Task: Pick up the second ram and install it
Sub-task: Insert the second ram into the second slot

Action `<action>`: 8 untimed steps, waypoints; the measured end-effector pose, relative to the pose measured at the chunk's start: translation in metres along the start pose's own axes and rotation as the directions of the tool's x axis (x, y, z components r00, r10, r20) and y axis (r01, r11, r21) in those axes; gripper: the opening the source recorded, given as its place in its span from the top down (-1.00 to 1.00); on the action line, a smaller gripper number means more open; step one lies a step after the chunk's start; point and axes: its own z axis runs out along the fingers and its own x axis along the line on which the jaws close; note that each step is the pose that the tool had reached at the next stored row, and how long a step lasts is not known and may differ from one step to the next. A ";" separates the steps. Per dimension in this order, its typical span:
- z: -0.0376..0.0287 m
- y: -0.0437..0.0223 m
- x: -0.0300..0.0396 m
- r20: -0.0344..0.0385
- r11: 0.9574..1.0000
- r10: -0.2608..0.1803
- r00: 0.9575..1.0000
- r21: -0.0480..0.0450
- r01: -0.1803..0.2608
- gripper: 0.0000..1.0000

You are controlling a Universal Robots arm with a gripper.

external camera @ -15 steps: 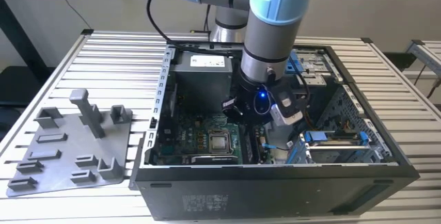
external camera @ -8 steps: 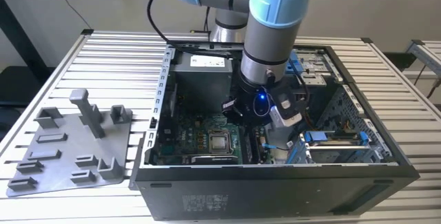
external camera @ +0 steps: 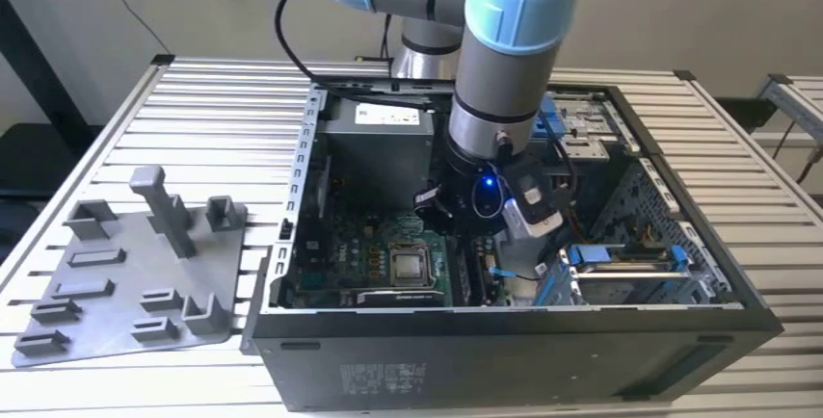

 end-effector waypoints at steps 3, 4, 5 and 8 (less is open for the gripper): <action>0.0001 0.0000 0.0000 0.000 1.000 0.000 1.000 0.000 0.000 0.72; 0.0002 0.0000 0.0000 0.000 1.000 0.000 1.000 0.000 0.000 0.72; 0.0002 0.0000 0.0000 0.000 1.000 0.000 1.000 0.000 0.000 0.72; 0.0023 0.0001 0.0000 0.000 1.000 0.000 1.000 -0.001 0.000 0.72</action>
